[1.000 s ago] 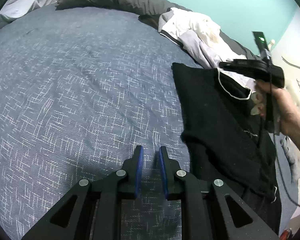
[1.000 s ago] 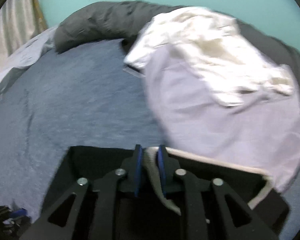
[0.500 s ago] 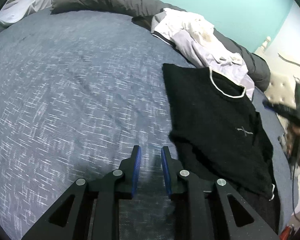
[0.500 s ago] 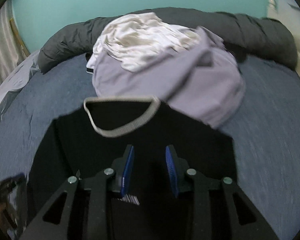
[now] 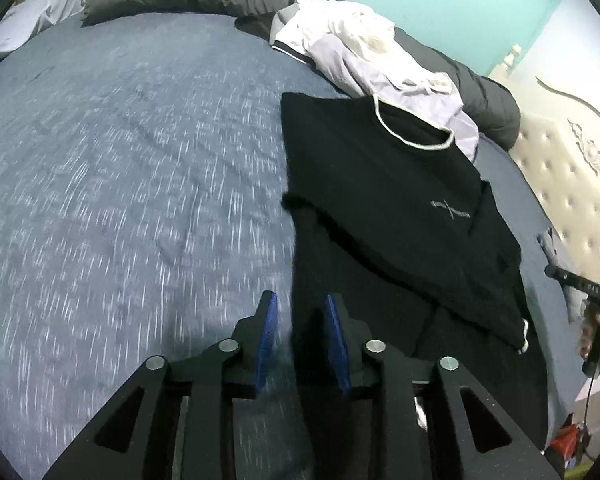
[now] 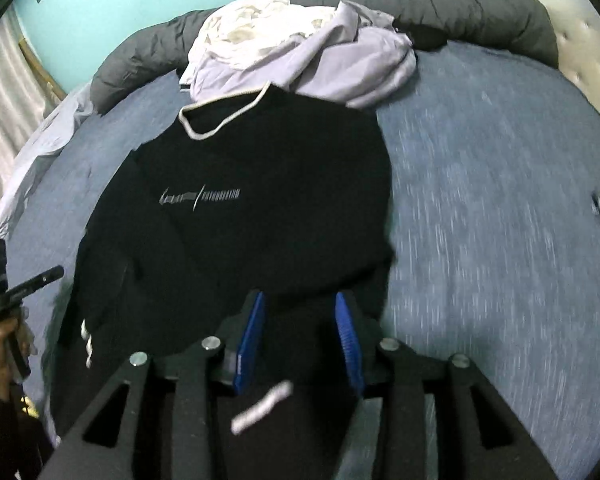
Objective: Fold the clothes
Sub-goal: 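Move both open grippers to the white-trimmed hem of the sweater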
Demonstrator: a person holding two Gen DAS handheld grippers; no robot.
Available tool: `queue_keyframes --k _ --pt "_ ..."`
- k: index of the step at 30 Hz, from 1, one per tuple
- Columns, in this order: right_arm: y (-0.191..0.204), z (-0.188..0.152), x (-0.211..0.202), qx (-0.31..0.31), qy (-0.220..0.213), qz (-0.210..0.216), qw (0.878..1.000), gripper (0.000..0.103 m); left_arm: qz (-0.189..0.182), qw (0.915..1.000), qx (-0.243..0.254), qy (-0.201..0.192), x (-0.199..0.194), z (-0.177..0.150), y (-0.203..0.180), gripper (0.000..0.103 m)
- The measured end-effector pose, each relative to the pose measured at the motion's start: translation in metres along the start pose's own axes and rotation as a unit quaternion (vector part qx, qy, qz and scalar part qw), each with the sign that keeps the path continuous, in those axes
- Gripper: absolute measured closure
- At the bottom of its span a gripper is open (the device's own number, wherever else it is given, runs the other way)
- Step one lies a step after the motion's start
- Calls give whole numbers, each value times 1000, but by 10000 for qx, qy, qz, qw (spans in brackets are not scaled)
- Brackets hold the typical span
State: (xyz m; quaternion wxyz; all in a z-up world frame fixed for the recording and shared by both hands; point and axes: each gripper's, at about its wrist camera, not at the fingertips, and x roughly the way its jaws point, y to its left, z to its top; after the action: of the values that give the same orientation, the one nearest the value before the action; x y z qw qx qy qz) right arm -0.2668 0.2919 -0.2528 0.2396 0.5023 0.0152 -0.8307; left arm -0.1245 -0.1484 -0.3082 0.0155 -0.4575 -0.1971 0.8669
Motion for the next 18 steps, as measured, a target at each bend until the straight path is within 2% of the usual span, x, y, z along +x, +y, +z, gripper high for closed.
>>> queue_keyframes --k 7,11,13,15,18 --pt "10 -42 -8 47 272 194 9994 64 27 9995 133 286 -29 -27 -9 72" --pt "12 -53 0 325 320 407 9981 63 120 9993 187 304 -47 -41 -12 72" --pt "14 -55 5 461 385 473 9971 62 128 9989 228 381 -51 -49 -14 71" --pt "19 -59 10 418 480 431 9970 51 111 9983 272 498 -52 -57 -14 70" --pt "23 -67 14 353 548 384 9971 51 129 9972 312 671 -51 -69 -14 69"
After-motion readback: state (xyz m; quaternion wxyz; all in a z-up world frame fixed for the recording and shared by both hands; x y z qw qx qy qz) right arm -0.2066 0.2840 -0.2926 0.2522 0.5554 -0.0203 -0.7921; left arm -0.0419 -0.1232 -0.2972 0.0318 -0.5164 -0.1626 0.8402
